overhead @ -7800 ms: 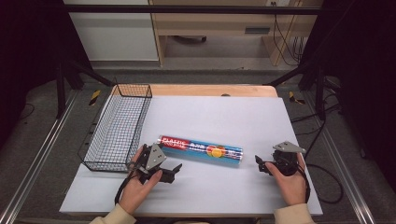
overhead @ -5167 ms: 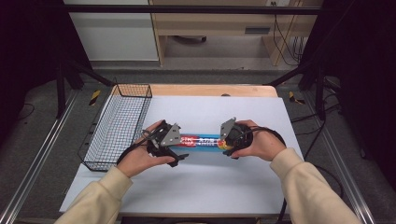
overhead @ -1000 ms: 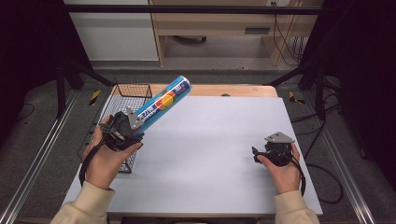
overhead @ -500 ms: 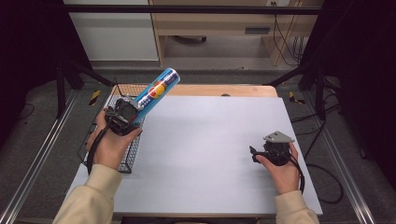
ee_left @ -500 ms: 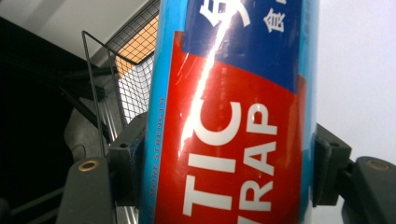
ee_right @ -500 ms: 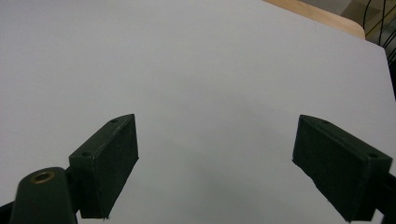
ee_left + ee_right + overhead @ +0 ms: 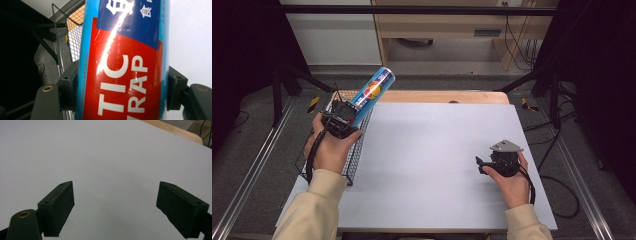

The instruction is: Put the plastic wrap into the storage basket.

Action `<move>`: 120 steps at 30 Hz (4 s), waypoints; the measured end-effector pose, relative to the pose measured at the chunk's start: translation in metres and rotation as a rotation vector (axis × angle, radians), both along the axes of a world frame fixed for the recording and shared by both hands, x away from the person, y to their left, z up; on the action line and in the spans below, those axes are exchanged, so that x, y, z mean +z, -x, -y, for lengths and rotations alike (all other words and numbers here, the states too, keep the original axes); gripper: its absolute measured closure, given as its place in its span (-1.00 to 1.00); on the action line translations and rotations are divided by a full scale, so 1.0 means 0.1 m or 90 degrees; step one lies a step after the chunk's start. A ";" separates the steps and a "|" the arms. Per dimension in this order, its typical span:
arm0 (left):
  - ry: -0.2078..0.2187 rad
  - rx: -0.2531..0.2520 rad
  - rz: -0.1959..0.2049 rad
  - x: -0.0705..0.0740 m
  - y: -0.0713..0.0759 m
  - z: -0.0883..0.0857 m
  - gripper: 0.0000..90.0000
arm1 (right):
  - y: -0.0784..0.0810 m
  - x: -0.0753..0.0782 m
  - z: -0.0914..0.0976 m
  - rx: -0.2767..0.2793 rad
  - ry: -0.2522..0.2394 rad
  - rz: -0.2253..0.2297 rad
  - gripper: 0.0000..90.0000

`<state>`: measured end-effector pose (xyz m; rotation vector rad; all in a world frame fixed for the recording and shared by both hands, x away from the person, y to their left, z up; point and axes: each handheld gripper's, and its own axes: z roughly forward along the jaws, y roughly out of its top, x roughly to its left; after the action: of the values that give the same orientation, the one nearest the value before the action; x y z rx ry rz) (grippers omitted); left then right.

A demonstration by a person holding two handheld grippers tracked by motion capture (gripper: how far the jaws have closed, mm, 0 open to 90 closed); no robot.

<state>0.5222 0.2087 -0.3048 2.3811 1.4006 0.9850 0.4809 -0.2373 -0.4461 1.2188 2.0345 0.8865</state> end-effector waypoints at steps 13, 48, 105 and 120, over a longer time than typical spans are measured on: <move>0.020 0.038 -0.013 -0.03 0.02 -0.23 -0.32 | 0.00 -0.01 -0.01 0.003 0.002 -0.005 -0.66; 0.008 0.099 -0.066 -0.34 0.15 -0.53 -0.31 | 0.00 -0.01 0.00 0.000 0.000 -0.009 -0.64; -0.033 0.133 -0.245 -0.75 0.00 -0.59 -0.30 | -0.01 -0.02 -0.02 0.013 -0.004 -0.018 -0.64; -0.042 0.130 -0.266 -0.77 -0.05 -0.57 -0.31 | -0.01 -0.02 -0.01 0.018 -0.001 -0.019 -0.64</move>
<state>0.5271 0.2657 -0.3820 2.6408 1.8085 0.5985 0.4818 -0.2361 -0.4483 1.2126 2.0800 0.8886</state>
